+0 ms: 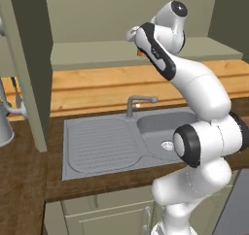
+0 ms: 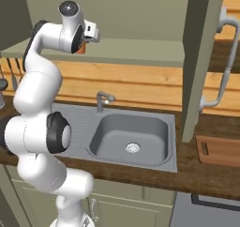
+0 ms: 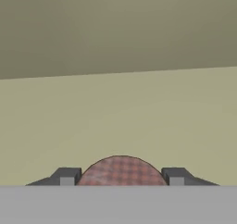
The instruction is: From the different types of pastries on the counter, select a croissant and place it on the cutting board. Then retrieve a jar of jam from the cabinet and place it alongside the croissant on the cutting board.
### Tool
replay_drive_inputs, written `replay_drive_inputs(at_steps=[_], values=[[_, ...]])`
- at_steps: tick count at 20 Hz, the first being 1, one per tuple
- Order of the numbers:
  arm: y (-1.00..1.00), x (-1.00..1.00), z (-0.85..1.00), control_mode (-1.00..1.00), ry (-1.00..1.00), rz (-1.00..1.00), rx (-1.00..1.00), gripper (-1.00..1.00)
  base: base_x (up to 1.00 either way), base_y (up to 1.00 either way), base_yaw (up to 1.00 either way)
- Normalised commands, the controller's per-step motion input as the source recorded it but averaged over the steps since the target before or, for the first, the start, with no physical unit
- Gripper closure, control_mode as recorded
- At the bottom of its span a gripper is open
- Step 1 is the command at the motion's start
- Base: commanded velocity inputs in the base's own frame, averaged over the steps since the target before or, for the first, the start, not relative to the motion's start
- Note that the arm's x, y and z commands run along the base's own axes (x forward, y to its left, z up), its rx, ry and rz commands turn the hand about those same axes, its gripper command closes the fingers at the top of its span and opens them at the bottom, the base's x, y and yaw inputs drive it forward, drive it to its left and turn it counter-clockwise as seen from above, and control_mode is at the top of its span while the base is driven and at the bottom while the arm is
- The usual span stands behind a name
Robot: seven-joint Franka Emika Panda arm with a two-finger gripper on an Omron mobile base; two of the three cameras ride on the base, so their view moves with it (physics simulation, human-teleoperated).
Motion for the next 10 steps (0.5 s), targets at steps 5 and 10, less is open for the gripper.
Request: replay_drive_inputs(at_steps=[5,10], values=[[0.00,0.00,0.00,1.00,0.00,0.00,0.00,1.00,-0.87,0.00,0.00],[0.00,0.00,0.00,1.00,0.00,0.00,0.00,1.00,-0.83,-0.03,0.00]])
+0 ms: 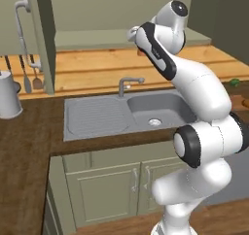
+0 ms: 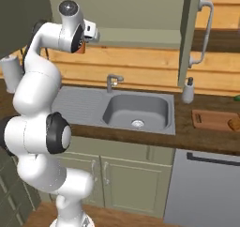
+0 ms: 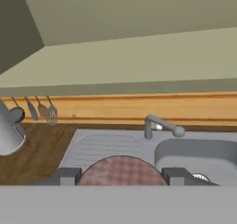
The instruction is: From the different types of pastries on the counter, select a croissant and place it on the cutting board. Then retrieve a jar of jam from the cabinet and place it alongside the croissant on the cutting board.
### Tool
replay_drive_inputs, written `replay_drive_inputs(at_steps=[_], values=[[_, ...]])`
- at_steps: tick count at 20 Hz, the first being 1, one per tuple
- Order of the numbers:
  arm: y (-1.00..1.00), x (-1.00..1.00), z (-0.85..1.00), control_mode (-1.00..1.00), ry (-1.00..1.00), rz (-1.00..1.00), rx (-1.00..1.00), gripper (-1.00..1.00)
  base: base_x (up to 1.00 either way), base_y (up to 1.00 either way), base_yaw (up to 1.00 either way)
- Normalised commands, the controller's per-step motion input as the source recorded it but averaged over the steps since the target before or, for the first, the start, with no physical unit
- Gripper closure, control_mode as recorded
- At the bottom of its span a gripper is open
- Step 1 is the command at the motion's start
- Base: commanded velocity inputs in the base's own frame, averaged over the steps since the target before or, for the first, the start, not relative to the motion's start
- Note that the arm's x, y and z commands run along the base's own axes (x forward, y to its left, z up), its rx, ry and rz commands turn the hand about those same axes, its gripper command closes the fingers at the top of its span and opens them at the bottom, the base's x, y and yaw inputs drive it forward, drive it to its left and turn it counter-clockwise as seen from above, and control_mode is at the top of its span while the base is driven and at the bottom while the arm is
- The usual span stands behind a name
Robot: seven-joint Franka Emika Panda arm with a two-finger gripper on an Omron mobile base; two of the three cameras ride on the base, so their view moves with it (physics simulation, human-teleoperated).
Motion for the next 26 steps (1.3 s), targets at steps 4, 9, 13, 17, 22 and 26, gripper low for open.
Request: replay_drive_inputs(at_steps=[4,9,13,17,22,26], values=[[0.00,0.00,0.00,1.00,0.00,0.00,0.00,1.00,-0.92,-0.23,-0.01],[0.00,0.00,0.00,1.00,0.00,0.00,0.00,1.00,-0.86,-0.46,-0.05],[0.00,0.00,0.00,1.00,0.00,0.00,0.00,1.00,-0.69,-0.58,-0.07],[0.00,0.00,0.00,1.00,0.00,0.00,0.00,1.00,-0.74,-0.59,-0.07],[0.00,0.00,0.00,1.00,0.00,0.00,0.00,1.00,-0.78,-0.56,-0.07],[0.00,0.00,0.00,1.00,0.00,0.00,0.00,1.00,-0.35,-0.94,-0.05]])
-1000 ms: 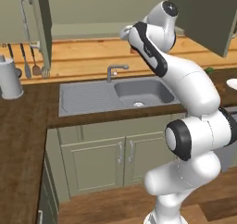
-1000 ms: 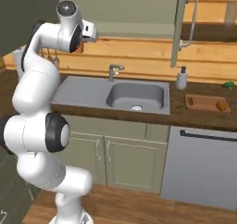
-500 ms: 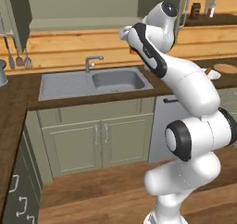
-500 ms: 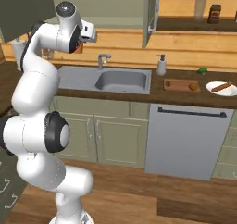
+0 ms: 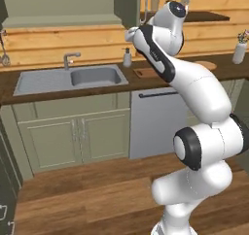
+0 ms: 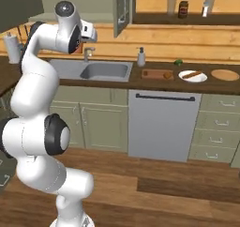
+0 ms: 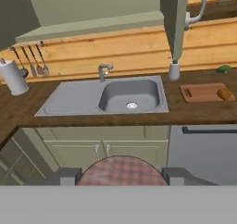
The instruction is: From the different types of pastries on the counter, select a croissant and place it on the cutting board. Then retrieve a jar of jam from the cabinet and place it alongside the croissant on the cutting board.
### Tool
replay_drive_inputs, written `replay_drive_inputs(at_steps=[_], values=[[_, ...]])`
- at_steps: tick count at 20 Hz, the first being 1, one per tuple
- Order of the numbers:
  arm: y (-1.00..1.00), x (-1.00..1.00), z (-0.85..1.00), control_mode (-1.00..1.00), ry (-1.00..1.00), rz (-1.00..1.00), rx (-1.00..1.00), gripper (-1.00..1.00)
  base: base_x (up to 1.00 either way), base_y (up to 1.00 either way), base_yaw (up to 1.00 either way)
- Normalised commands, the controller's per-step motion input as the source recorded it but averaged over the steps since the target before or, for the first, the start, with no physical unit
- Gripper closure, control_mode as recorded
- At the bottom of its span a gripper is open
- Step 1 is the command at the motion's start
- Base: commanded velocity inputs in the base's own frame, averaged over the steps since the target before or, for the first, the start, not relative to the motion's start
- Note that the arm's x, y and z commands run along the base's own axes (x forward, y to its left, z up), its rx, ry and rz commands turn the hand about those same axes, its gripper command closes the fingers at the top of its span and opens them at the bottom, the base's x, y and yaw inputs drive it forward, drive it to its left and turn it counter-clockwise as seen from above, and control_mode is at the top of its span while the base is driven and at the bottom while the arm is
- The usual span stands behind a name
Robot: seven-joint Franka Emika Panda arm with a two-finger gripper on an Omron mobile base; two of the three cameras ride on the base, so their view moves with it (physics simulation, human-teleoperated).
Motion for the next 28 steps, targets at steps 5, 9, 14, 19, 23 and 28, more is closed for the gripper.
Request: replay_drive_inputs(at_steps=[5,9,14,19,23,28], values=[[0.00,0.00,0.00,1.00,0.00,0.00,0.00,1.00,-0.14,-1.00,-0.07],[0.00,0.00,0.00,1.00,0.00,0.00,0.00,1.00,-0.41,-0.97,-0.07],[0.00,0.00,0.00,1.00,0.00,0.00,0.00,1.00,-0.27,-0.94,-0.06],[0.00,0.00,0.00,1.00,0.00,0.00,0.00,1.00,0.23,0.26,0.01],[0.00,0.00,0.00,1.00,0.00,0.00,0.00,1.00,0.48,0.42,0.12],[0.00,0.00,0.00,1.00,0.00,0.00,0.00,1.00,0.80,0.00,0.14]])
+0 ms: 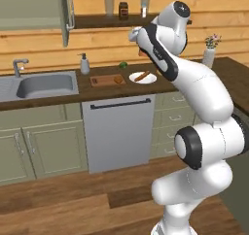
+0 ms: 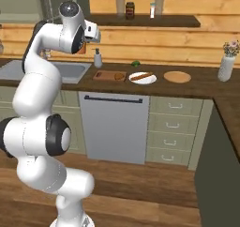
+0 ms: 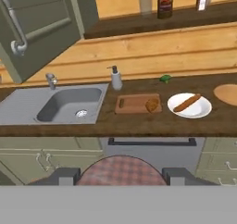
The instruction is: From the different types of pastries on the counter, select a croissant and place it on the cutting board. Then retrieve a jar of jam from the cabinet and place it alongside the croissant on the cutting board.
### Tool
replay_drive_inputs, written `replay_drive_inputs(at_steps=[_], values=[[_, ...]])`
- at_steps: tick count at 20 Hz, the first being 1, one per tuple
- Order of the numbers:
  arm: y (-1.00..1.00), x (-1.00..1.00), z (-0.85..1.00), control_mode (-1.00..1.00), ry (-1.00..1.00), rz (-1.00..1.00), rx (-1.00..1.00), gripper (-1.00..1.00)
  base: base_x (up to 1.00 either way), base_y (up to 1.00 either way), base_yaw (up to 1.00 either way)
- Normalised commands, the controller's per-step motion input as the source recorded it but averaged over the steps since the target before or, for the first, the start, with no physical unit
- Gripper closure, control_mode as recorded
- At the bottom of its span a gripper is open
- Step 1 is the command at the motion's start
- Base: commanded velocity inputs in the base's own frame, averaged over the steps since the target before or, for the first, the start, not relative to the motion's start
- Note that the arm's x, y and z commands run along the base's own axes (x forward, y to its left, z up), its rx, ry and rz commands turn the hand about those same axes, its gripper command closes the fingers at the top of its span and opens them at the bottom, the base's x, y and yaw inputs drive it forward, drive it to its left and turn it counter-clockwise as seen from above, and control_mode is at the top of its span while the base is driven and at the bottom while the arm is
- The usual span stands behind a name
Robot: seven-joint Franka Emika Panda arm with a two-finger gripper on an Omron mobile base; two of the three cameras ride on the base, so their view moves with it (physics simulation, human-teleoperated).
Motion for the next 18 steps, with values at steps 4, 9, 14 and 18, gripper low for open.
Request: replay_drive_inputs(at_steps=[4,9,14,18], values=[[0.00,0.00,0.00,1.00,0.00,0.00,0.00,1.00,1.00,0.00,0.12],[0.00,0.00,0.00,1.00,0.00,0.00,0.00,1.00,0.88,0.00,0.10],[0.00,0.00,0.00,1.00,0.00,0.00,0.00,1.00,0.51,-0.02,0.08],[0.00,0.00,0.00,1.00,0.00,0.00,0.00,1.00,0.31,-0.26,0.02]])
